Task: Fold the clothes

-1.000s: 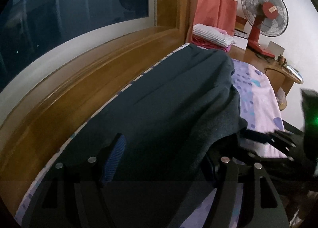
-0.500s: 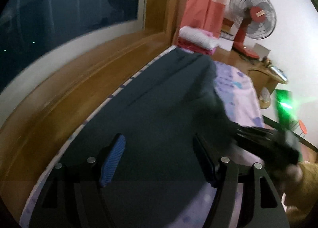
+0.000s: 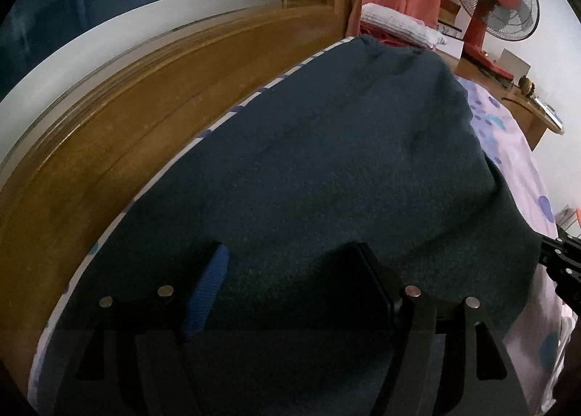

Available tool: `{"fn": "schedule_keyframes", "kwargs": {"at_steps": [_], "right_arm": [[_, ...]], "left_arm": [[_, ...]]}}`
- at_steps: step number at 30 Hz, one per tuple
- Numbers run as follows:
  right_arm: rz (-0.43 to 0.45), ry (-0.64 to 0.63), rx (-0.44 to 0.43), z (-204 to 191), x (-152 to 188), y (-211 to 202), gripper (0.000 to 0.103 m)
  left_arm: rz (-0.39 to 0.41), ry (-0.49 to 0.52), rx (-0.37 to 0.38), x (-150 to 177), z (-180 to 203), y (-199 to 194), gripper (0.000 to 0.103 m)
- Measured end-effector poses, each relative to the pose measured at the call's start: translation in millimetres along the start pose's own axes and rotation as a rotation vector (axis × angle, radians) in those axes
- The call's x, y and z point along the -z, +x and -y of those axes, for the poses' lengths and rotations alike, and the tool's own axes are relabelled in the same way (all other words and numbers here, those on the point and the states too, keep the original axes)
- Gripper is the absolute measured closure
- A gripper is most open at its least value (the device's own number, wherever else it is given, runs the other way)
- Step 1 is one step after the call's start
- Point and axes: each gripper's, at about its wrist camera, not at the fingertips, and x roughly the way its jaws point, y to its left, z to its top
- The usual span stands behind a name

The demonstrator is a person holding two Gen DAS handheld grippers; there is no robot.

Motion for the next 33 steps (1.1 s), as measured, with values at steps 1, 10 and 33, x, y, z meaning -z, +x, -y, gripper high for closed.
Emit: {"fn": "schedule_keyframes", "kwargs": {"at_steps": [1, 10, 33], "right_arm": [[0.002, -0.012, 0.003, -1, 2, -1, 0.101], [-0.011, -0.087, -0.043, 6, 4, -4, 0.100], [-0.175, -0.121, -0.425, 168, -116, 44, 0.070]], "left_arm": [[0.005, -0.001, 0.003, 1, 0, -1, 0.030], [-0.013, -0.077, 0.142, -12, 32, -30, 0.031], [-0.121, -0.145, -0.055, -19, 172, 1, 0.030]]}}
